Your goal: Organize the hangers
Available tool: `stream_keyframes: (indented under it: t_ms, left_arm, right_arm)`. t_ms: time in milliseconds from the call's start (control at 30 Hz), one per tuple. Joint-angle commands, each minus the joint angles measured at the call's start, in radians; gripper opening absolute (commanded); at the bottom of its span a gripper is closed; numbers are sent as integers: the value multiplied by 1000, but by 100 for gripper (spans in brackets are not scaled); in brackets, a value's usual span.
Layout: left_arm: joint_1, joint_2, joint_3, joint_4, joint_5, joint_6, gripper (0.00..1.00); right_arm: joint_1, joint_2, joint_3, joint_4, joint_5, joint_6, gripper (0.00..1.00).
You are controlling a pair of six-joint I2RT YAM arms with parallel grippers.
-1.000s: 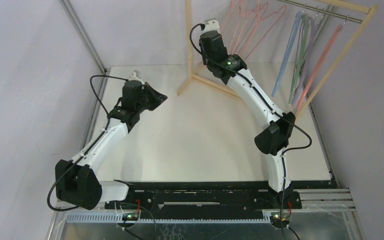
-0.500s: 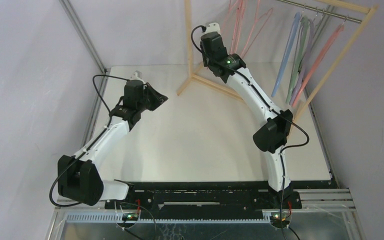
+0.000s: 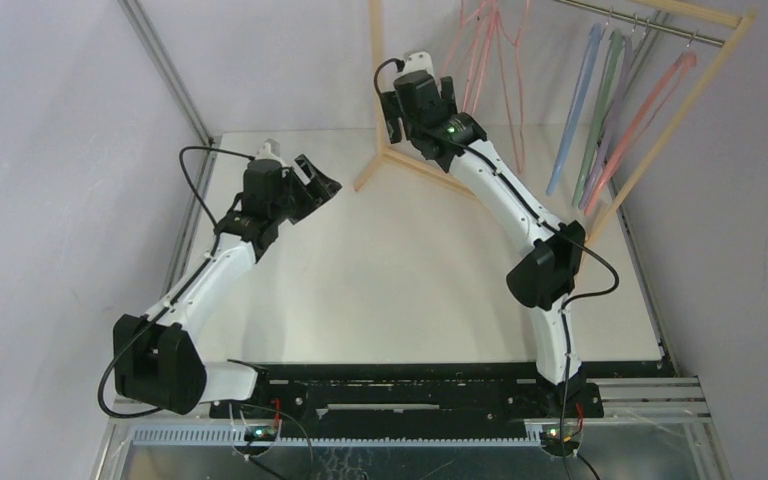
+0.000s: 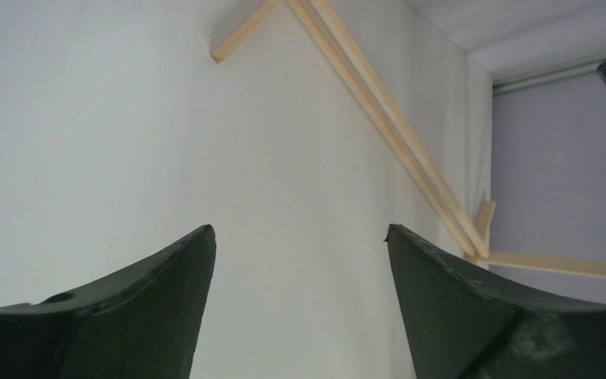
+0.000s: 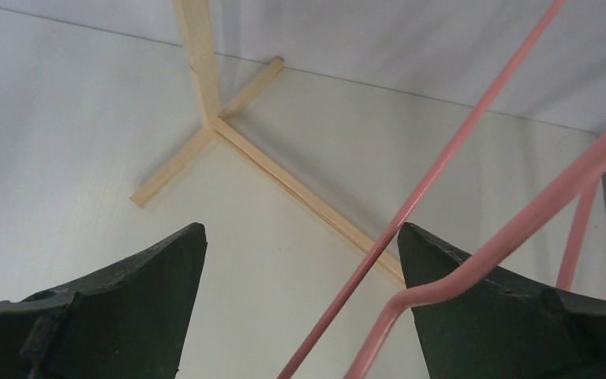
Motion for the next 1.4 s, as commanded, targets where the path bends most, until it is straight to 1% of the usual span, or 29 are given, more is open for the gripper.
stream_keyframes:
  t_ms: [0, 100, 133, 267, 367, 467, 567, 667, 767, 867, 967, 1133, 1267, 1367]
  left_arm:
    - [9, -49, -10, 13, -46, 69, 98]
    - [13, -55, -12, -10, -83, 105, 100]
    - [14, -61, -14, -19, -96, 140, 99]
    - [24, -103, -28, -39, -160, 216, 100]
    - [48, -130, -46, -42, -164, 238, 100]
    - [66, -150, -69, -40, -157, 257, 100]
    - [69, -164, -95, -40, -170, 276, 100]
    - [72, -169, -119, -43, -182, 281, 100]
    - [71, -172, -134, -52, -191, 289, 100]
    - [71, -175, -140, -53, -204, 309, 100]
    - [71, -166, -128, -80, -244, 332, 100]
    - [71, -131, -97, -125, -289, 359, 100]
    - [71, -104, -112, -117, -293, 362, 100]
    - [72, -84, -128, -103, -295, 364, 100]
  right_arm:
    - [38, -128, -39, 18, 72, -10, 99]
    - [71, -178, -81, 11, 120, -16, 100]
    - [82, -197, -100, 14, 133, -20, 100]
    - [130, -297, -179, 29, 116, -33, 100]
    - [167, -355, -215, 22, 103, -48, 100]
    - [214, -402, -253, 1, 134, -63, 100]
    - [269, -477, -352, 27, 162, -61, 100]
    - [313, -601, -484, 65, 159, -5, 100]
    - [346, -731, -654, 90, 72, 71, 100]
    - [343, -845, -805, 79, -13, 178, 100]
    - [339, -948, -969, 75, -31, 229, 100]
    - [287, -1036, -1163, 25, 40, 406, 100]
    - [227, -1047, -1311, 1, 49, 484, 100]
    - [195, -1080, -1454, 80, 92, 530, 100]
